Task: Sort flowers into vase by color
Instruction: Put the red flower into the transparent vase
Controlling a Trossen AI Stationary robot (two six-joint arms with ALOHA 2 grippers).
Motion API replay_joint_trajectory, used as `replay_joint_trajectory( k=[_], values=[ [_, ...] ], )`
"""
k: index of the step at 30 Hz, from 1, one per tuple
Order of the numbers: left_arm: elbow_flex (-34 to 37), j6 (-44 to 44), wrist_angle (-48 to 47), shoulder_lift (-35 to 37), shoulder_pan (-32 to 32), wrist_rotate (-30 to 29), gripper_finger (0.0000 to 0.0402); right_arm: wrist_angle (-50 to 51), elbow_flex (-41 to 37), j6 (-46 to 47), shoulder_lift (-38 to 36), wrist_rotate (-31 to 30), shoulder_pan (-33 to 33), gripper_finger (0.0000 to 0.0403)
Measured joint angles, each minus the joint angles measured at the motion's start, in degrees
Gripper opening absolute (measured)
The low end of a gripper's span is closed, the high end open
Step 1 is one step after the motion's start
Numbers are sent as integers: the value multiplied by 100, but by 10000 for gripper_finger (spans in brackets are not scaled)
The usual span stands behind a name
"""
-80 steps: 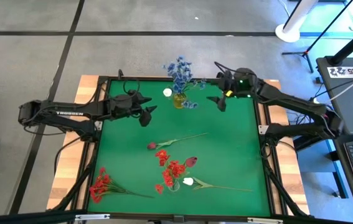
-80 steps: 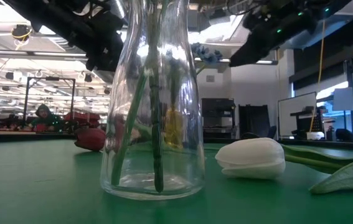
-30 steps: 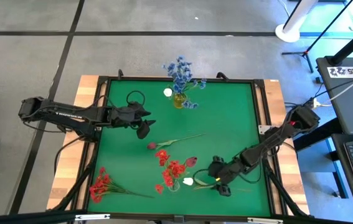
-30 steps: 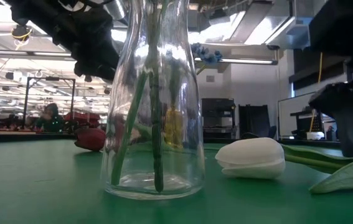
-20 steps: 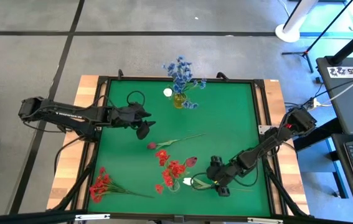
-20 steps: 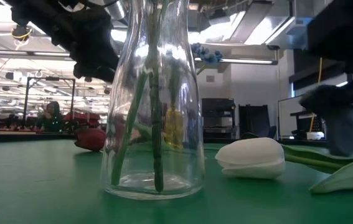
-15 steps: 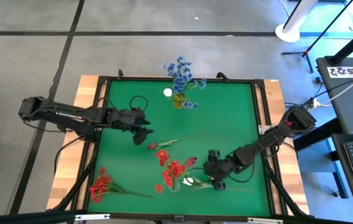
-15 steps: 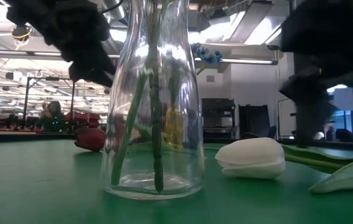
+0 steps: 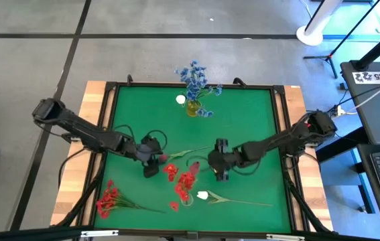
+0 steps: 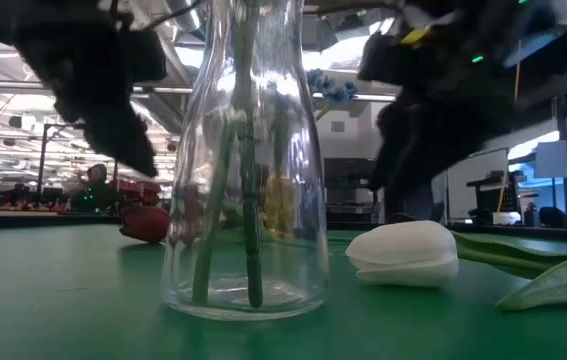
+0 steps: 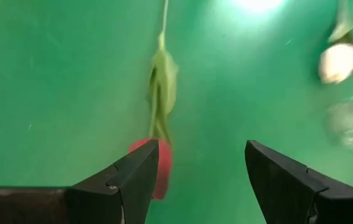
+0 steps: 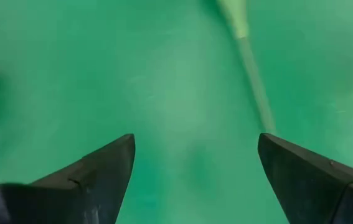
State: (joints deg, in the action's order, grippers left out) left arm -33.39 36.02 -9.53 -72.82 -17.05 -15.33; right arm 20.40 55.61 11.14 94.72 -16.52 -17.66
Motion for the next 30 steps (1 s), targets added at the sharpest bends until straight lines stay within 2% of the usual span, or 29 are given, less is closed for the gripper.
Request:
replay_joint_trajectory(
  k=[5, 9, 15, 24, 27, 30],
  values=[
    [0, 147, -76, -289, -36, -120, 233, -422, 0, -421, 33, 24, 648, 340],
    [0, 203, -74, -283, -36, -195, 233, -1012, 1, -793, 152, 574, 1046, 340],
    [0, 257, -57, -113, -36, -203, 233, -1691, 0, -1000, 608, 1231, 1373, 340],
    [0, 151, -19, 271, -36, -275, 233, -1785, 5, -1075, 1193, 1319, 1619, 336],
    [0, 135, -40, 377, -36, -390, 233, -1804, 11, -1130, 1260, 1457, 1637, 309],
    [0, 132, -33, 441, -36, -411, 233, -1798, 15, -1141, 1270, 1627, 1667, 254]
  ],
)
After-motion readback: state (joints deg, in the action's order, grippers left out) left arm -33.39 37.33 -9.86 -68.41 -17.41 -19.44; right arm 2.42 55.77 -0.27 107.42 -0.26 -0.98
